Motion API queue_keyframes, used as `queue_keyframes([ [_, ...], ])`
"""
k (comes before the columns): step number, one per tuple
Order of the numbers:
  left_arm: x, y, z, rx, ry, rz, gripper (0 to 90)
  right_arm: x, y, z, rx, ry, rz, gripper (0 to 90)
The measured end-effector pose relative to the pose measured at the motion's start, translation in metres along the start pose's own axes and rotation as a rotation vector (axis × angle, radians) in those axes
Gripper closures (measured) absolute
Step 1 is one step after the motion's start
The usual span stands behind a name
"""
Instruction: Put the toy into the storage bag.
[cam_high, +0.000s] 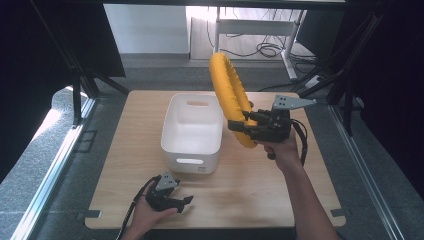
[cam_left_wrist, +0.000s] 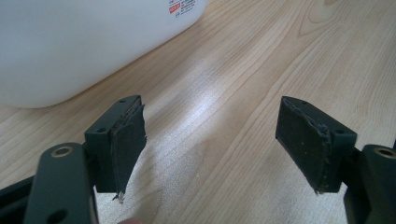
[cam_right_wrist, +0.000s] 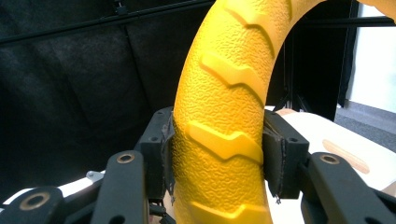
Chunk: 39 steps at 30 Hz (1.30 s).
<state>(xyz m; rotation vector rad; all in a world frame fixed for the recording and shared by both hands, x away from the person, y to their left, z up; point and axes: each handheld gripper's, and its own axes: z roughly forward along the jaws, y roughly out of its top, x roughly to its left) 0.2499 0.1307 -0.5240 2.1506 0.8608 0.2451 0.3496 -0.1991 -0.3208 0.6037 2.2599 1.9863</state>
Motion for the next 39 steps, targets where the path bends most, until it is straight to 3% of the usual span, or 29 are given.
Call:
queue_keyframes([
  [39,0.001,0.0,-0.002,-0.007,0.003,-0.002,24.3,0.01,0.024,0.042,-0.007,0.057,-0.019,51.5],
])
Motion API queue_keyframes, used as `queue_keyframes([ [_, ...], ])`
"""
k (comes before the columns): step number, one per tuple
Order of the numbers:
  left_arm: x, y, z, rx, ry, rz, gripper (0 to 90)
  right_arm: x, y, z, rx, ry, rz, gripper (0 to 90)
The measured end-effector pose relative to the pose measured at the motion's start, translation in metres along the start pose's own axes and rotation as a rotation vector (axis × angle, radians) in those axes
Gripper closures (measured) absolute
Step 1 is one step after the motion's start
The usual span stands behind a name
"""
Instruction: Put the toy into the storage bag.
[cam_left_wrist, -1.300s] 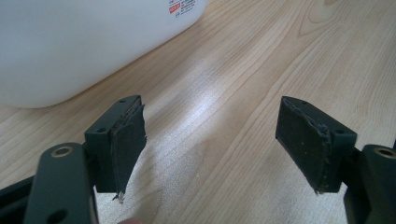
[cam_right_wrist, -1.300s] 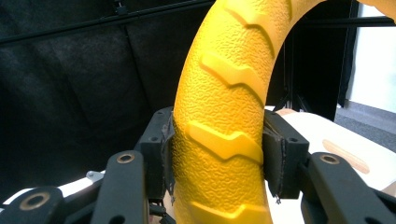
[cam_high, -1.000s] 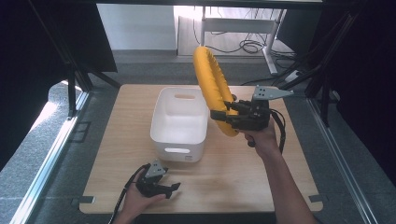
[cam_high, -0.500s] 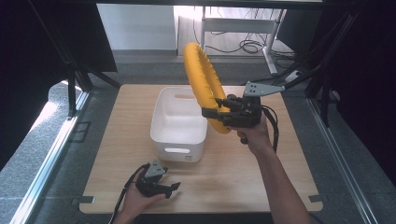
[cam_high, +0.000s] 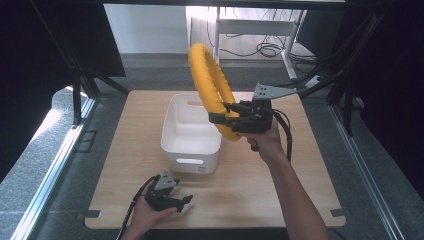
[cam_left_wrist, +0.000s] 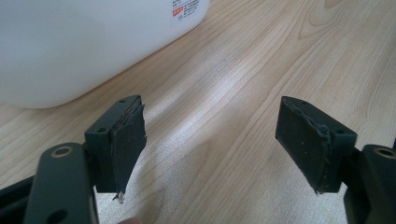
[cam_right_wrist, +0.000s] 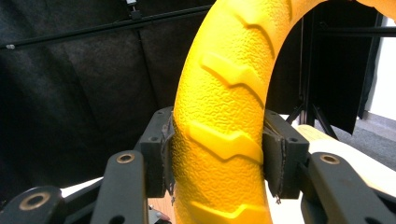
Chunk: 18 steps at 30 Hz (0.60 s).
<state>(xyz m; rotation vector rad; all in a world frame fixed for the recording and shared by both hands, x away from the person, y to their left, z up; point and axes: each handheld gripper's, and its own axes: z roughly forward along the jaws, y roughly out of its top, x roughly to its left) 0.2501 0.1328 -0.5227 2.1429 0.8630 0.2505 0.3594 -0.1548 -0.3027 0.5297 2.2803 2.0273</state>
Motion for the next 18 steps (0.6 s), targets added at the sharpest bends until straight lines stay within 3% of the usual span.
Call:
queue_keyframes([
  [18,0.001,0.0,-0.002,-0.007,0.004,-0.004,24.3,0.001,0.002,0.016,0.007,0.025,-0.004,51.5],
])
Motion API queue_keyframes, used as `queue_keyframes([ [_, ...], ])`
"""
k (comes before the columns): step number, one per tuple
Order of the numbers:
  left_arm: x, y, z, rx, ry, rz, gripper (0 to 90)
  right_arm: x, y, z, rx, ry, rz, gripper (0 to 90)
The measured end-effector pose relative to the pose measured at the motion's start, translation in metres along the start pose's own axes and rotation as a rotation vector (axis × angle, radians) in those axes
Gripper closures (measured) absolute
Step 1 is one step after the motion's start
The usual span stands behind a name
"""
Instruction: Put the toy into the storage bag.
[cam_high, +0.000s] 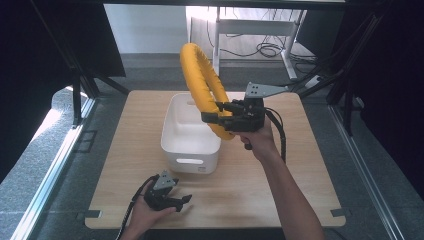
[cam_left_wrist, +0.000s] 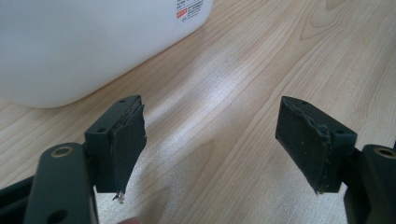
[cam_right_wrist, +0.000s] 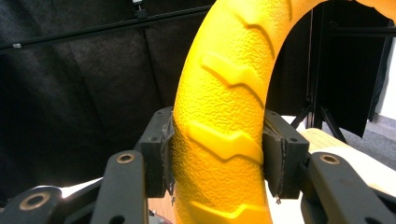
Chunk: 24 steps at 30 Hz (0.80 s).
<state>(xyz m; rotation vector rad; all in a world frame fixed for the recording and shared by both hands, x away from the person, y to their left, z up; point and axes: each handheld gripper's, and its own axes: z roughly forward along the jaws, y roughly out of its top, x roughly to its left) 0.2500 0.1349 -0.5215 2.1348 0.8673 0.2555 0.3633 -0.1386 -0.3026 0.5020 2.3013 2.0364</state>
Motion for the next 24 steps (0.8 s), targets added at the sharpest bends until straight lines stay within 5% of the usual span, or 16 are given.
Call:
queue_keyframes([
  [24,0.001,0.0,-0.001,-0.001,0.0,0.0,24.3,0.001,0.002,0.03,0.018,0.051,0.007,51.5],
])
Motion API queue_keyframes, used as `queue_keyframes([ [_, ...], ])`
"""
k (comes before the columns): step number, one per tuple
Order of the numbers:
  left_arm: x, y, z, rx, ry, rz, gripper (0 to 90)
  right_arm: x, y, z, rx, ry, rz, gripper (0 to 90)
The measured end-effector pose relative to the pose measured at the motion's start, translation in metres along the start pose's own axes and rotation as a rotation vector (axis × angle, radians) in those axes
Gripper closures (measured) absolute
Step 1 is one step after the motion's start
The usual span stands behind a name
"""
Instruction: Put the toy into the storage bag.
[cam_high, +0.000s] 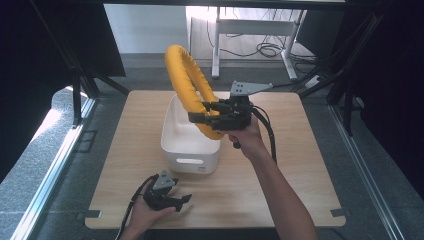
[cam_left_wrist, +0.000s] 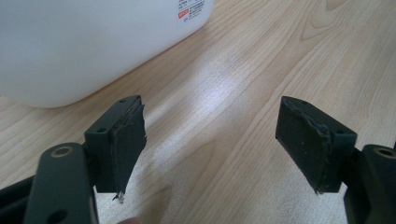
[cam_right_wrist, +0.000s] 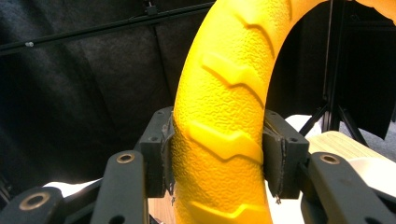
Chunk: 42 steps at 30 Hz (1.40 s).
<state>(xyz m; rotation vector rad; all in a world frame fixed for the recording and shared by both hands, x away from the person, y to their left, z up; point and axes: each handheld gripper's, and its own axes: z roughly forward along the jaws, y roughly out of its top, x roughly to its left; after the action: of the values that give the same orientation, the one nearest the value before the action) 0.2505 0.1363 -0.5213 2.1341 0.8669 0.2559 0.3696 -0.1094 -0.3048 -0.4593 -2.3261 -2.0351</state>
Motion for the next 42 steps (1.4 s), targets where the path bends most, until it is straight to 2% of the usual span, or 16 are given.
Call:
queue_keyframes([
  [12,0.0,0.0,0.0,0.0,-0.001,-0.004,24.3,-0.001,-0.004,0.013,0.015,0.026,0.002,51.5],
  [32,0.002,-0.001,0.001,0.006,0.0,-0.002,24.3,-0.004,-0.013,0.025,0.042,0.059,0.004,51.4],
  [42,0.001,-0.001,0.001,0.007,0.0,0.001,24.3,-0.01,-0.024,0.03,0.063,0.066,0.018,51.5],
])
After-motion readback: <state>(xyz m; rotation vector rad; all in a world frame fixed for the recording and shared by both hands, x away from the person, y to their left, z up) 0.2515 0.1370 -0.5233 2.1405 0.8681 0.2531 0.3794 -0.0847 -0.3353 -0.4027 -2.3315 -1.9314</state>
